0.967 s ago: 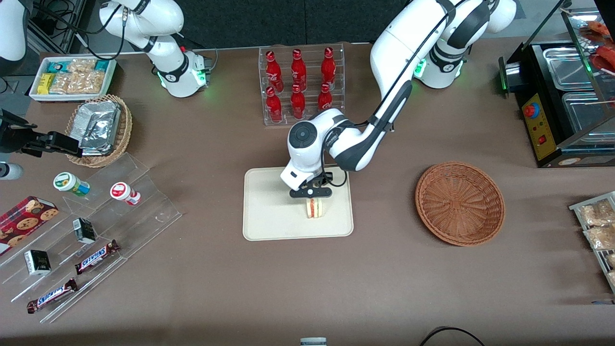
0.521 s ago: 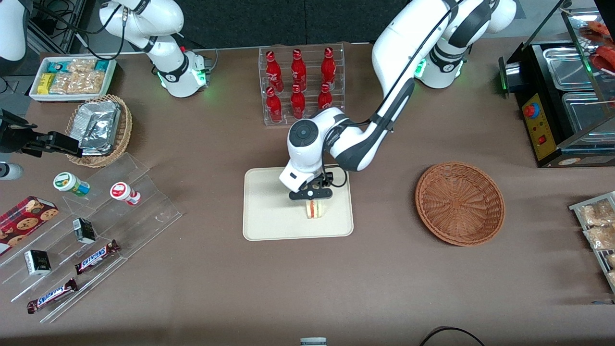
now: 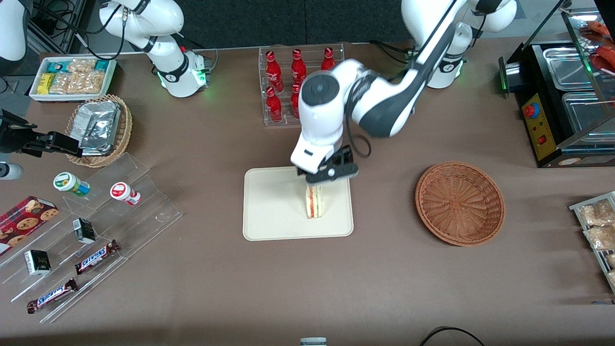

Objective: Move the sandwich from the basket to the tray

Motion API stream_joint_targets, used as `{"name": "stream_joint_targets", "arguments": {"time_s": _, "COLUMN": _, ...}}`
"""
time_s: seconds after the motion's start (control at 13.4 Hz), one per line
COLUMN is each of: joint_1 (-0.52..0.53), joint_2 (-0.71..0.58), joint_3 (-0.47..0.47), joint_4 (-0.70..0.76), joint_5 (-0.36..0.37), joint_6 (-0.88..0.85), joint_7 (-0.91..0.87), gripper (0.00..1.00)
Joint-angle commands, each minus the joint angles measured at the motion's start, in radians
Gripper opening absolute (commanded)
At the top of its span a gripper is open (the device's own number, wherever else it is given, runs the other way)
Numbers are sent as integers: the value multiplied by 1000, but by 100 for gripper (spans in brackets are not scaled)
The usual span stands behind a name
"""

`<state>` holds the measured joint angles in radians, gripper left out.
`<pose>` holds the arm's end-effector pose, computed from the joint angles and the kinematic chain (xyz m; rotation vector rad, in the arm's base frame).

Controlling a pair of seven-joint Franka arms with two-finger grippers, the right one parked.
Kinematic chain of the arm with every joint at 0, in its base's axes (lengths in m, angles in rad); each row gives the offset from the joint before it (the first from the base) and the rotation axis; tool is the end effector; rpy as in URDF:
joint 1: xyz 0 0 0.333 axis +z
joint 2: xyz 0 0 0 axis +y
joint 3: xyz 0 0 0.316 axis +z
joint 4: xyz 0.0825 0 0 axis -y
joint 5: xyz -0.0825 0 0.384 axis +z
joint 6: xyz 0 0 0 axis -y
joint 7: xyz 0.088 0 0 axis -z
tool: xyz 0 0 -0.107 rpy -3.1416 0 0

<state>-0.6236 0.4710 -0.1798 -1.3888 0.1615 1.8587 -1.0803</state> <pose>0.5079 -0.4763 0.4438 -3.0775 -0.3882 -0.0986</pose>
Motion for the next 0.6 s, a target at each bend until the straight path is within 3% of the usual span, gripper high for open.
{"name": "stream_joint_targets", "arguments": {"time_s": 0.0, "joint_1": 50, "joint_2": -109, "joint_3": 3, "joint_4": -59, "joint_5": -10, "joint_6": -64, "joint_7": -20, "gripper": 99}}
{"name": "stream_joint_targets", "arguments": {"time_s": 0.15, "joint_1": 102, "joint_2": -178, "joint_3": 3, "joint_4": -67, "joint_5": -10, "joint_6": -134, "joint_7": 9, "gripper": 99}}
{"name": "stream_joint_targets", "arguments": {"time_s": 0.52, "joint_1": 274, "joint_2": -325, "joint_3": 3, "joint_4": -82, "joint_5": -82, "joint_6": -346, "joint_7": 299, "gripper": 99}}
